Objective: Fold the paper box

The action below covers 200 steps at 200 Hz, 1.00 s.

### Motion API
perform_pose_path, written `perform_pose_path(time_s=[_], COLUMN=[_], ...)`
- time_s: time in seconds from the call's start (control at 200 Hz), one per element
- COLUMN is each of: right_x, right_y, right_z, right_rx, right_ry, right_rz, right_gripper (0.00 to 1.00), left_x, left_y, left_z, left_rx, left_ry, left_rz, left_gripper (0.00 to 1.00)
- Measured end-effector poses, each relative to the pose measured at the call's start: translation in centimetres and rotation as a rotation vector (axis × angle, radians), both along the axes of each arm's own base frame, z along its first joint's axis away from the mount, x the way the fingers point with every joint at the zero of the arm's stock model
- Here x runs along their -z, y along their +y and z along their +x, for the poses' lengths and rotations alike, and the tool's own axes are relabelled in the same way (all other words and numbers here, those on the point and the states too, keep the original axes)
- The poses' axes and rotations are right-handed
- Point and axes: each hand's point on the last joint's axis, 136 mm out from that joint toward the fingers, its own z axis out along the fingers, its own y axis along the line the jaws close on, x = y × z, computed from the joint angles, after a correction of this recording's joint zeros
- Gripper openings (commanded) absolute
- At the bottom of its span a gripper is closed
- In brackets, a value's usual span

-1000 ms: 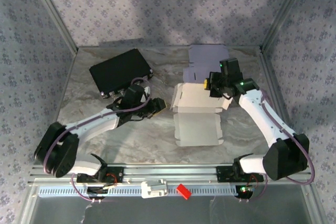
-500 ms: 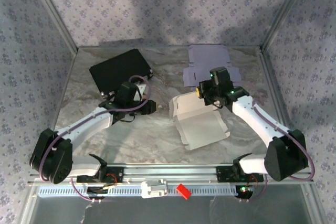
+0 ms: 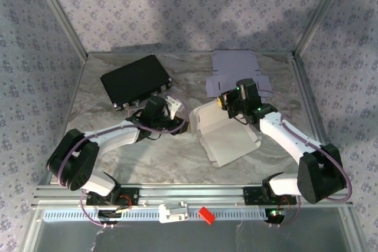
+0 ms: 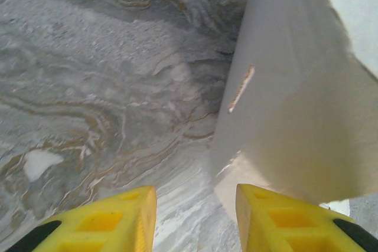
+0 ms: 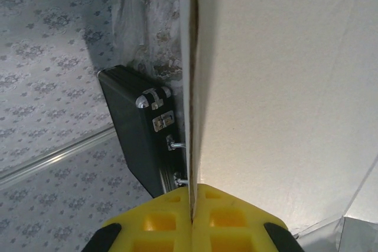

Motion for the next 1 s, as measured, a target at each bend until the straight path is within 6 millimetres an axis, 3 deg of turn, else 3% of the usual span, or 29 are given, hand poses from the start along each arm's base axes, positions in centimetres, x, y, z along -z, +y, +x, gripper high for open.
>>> perform_pose_path(time_s=[0.425, 0.999], right_x=[1.7, 1.4], right_y=[0.9, 1.4], right_z=[0.4, 0.8], right_rx=[-0.046, -0.062], right_ry=[-0.094, -0.173], right_rz=[0.038, 0.085], right_gripper=[0.0, 0.0], left_x=[0.2, 1.1], left_y=[-1.6, -3.2], left_z=[-0.3, -0.9], left_rx=[0.053, 0.053], left_ry=[-0.065, -0.086], left_rz=[0.003, 0.023], left_gripper=[0.42, 0.41])
